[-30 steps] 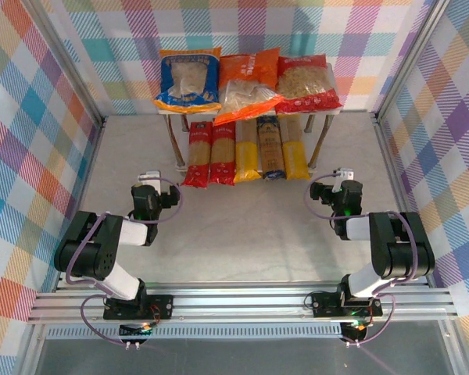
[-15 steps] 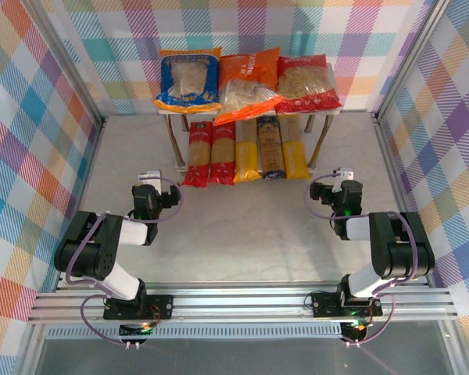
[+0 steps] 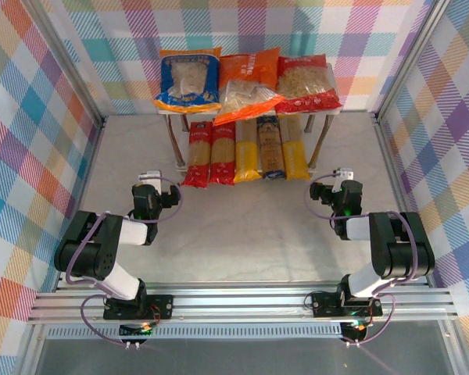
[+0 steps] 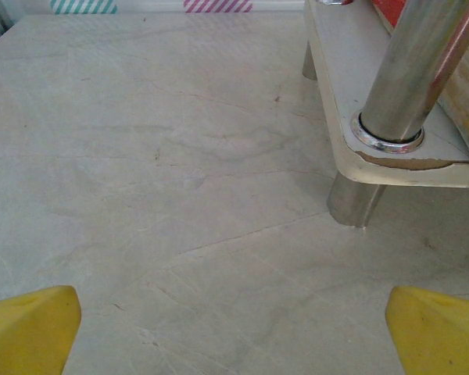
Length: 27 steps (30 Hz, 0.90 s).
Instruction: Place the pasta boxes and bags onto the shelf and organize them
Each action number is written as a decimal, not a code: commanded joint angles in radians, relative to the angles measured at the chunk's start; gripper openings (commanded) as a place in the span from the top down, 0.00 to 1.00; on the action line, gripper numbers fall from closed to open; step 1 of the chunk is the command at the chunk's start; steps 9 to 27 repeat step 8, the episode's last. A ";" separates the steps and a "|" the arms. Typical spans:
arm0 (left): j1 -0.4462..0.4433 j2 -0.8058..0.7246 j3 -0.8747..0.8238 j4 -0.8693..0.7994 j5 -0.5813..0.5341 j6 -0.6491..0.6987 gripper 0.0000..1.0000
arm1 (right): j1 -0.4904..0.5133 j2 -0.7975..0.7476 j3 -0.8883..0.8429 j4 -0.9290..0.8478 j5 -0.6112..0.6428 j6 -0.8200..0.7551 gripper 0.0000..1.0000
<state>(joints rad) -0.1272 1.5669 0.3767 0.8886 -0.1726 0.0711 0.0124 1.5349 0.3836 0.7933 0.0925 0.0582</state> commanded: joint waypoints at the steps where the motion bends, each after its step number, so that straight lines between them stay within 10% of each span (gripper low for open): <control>1: 0.017 0.009 0.021 -0.009 0.021 -0.008 0.00 | 0.002 -0.005 0.019 0.043 -0.016 -0.020 0.01; 27: 0.025 0.008 0.026 -0.020 0.034 -0.014 0.00 | 0.002 -0.006 0.018 0.043 -0.016 -0.020 0.01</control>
